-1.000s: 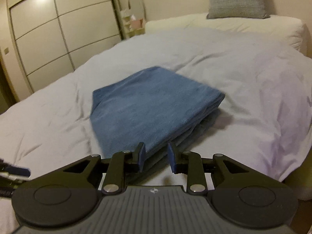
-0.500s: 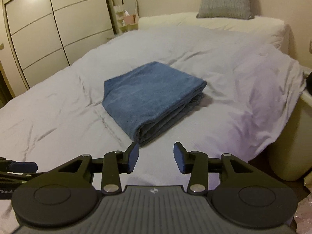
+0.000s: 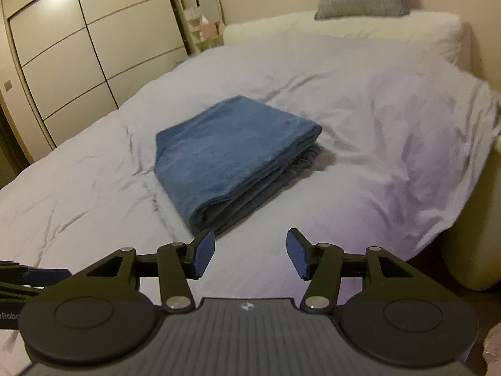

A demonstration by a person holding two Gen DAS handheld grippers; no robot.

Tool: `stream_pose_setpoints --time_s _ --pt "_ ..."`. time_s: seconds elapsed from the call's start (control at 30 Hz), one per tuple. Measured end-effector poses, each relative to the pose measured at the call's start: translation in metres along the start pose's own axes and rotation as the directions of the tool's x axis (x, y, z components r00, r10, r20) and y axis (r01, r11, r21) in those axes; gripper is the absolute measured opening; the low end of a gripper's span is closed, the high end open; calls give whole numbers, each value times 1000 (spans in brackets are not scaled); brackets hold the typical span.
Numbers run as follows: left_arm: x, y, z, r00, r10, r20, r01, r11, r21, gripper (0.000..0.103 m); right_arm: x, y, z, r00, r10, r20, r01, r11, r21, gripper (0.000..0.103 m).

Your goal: Fold clothes

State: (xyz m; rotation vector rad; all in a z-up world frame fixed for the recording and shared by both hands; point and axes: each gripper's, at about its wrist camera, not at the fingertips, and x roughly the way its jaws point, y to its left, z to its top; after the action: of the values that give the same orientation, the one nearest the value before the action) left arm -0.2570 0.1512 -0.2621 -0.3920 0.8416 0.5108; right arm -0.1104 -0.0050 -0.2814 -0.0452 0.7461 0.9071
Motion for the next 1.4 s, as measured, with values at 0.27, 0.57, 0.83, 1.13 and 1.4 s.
stream_pose_setpoints --time_s 0.27,0.57,0.83,1.13,1.4 --pt "41 19 55 986 -37 -164 9 986 -169 45 65 -20 39 979 4 -203 -8 1000 -18 53" --pt "33 32 127 937 -66 -342 -39 956 -291 50 52 24 121 873 -53 -484 -32 986 -166 53" --pt "37 31 174 937 -50 -346 -90 922 -377 53 68 45 211 850 -12 -526 -174 937 -302 52" --pt "86 34 212 939 96 -330 -303 686 -661 53 189 47 294 715 70 -696 -534 697 -478 52" --pt "122 37 217 907 203 -369 -421 469 -776 53 281 59 322 581 120 -805 -763 424 -487 48"
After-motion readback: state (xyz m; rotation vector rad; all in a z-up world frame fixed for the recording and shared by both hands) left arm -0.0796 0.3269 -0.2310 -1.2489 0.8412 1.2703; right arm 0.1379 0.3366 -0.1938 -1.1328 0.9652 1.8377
